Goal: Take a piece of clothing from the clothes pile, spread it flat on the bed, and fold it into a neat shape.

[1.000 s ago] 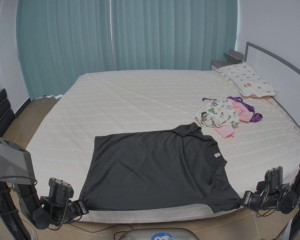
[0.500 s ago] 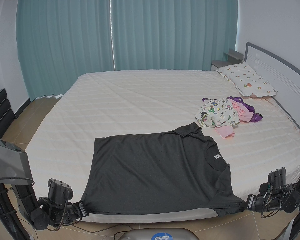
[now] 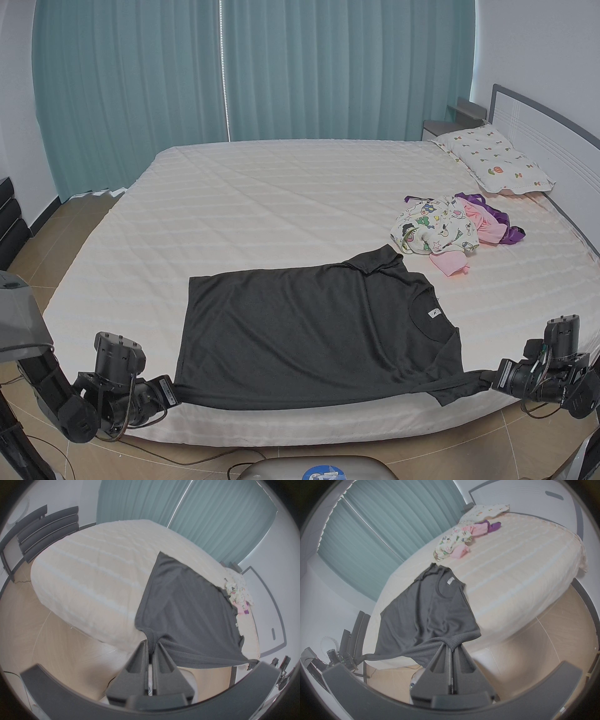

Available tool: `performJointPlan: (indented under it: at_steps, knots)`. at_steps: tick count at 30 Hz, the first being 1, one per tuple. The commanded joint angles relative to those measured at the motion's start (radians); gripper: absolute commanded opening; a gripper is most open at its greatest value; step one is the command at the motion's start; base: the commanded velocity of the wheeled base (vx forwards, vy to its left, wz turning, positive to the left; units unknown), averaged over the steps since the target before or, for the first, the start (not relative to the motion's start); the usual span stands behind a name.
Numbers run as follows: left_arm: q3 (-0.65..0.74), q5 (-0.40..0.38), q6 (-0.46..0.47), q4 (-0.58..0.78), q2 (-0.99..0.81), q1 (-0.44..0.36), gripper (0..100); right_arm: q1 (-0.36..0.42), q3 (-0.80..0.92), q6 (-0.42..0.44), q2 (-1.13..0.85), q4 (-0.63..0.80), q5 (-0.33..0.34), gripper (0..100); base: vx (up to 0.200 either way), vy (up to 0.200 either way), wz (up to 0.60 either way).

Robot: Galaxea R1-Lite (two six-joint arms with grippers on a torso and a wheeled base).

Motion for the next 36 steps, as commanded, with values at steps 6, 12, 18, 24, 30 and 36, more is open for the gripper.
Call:
performJointPlan:
  at_steps: [6, 12, 18, 24, 30, 36]
  knots:
    - [-0.264, 0.028, -0.047, 0.111, 0.033, 0.057, 0, 0.009, -0.183, 0.034, 0.064, -0.007, 0.005, 0, 0.000, 0.000, 0.00]
    - [-0.338, 0.035, -0.047, 0.112, 0.111, 0.065, 0, 0.012, -0.297, 0.034, 0.150, -0.007, 0.013, 0, 0.000, 0.000, 0.00]
    - [-0.436, 0.066, -0.047, 0.112, 0.208, 0.082, 0, 0.021, -0.419, 0.036, 0.242, -0.007, 0.010, 0, 0.000, 0.000, 0.00]
    - [-0.520, 0.098, -0.045, 0.114, 0.277, 0.097, 0, 0.042, -0.493, 0.036, 0.304, -0.006, 0.002, 0, 0.000, 0.000, 0.00]
    - [-0.617, 0.097, -0.047, 0.169, 0.364, 0.102, 0, 0.055, -0.577, 0.036, 0.393, 0.003, -0.001, 0, 0.000, 0.000, 0.00]
    - [-0.683, 0.097, -0.047, 0.175, 0.422, 0.103, 0, 0.055, -0.597, 0.037, 0.430, -0.006, -0.001, 0, 0.000, 0.000, 0.00]
